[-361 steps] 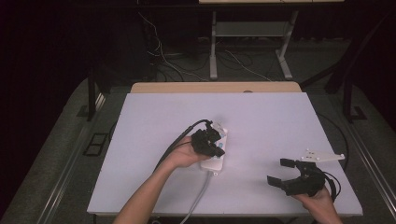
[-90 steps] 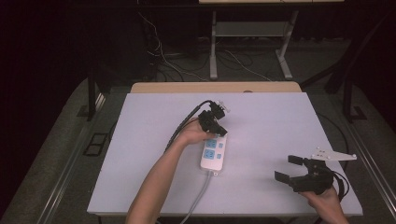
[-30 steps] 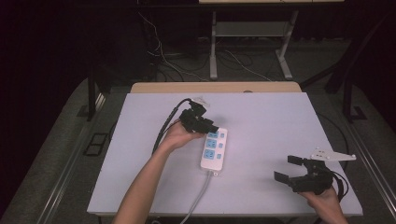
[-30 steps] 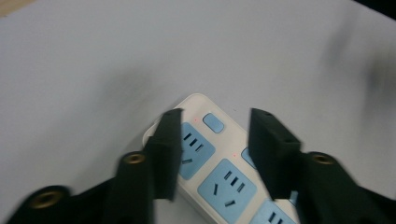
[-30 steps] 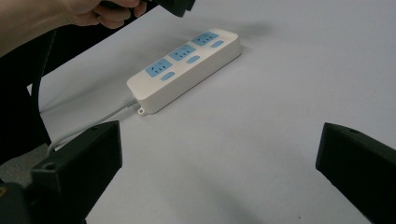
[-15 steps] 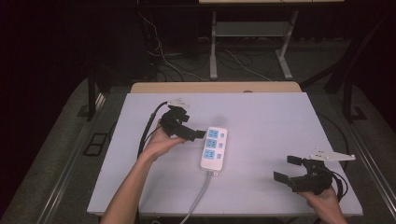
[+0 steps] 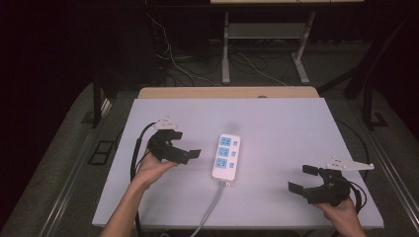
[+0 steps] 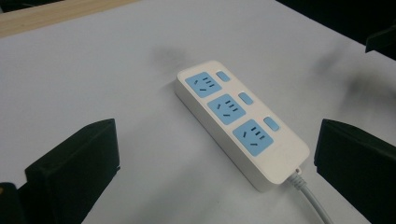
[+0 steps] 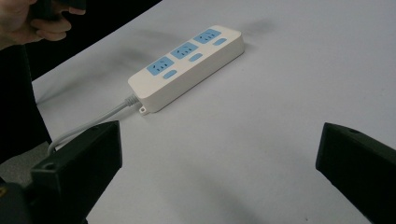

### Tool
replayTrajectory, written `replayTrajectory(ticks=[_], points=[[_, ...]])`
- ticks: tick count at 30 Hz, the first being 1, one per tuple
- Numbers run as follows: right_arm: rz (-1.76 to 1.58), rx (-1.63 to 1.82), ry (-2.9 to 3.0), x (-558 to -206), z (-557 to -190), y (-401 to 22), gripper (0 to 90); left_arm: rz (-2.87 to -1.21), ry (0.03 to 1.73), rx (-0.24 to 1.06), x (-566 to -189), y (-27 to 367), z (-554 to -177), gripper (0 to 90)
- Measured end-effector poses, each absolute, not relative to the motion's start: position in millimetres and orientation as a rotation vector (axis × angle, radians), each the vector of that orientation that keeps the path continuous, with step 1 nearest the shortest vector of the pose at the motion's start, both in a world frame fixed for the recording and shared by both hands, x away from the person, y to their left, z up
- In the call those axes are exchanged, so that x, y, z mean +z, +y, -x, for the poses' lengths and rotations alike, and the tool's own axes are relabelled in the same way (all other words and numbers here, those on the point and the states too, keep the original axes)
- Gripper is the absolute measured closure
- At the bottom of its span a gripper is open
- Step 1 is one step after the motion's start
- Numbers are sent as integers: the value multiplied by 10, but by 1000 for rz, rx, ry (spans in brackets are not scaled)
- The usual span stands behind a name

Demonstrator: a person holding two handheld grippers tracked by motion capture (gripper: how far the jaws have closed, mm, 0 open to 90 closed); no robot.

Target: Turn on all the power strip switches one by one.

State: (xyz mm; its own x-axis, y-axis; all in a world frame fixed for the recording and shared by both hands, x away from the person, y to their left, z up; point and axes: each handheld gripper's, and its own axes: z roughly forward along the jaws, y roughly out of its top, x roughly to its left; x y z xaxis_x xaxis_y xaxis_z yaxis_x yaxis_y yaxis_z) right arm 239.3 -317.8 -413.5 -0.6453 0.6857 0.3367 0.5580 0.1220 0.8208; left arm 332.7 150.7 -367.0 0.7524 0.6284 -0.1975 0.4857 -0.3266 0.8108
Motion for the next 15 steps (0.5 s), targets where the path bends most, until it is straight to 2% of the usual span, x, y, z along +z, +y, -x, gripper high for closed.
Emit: replayTrajectory(ticks=[15], points=[[-1247, 1552, 2280, -4146, -2385, -3128, 3, -1901, 868, 224, -4042, 1666, -2804, 0]])
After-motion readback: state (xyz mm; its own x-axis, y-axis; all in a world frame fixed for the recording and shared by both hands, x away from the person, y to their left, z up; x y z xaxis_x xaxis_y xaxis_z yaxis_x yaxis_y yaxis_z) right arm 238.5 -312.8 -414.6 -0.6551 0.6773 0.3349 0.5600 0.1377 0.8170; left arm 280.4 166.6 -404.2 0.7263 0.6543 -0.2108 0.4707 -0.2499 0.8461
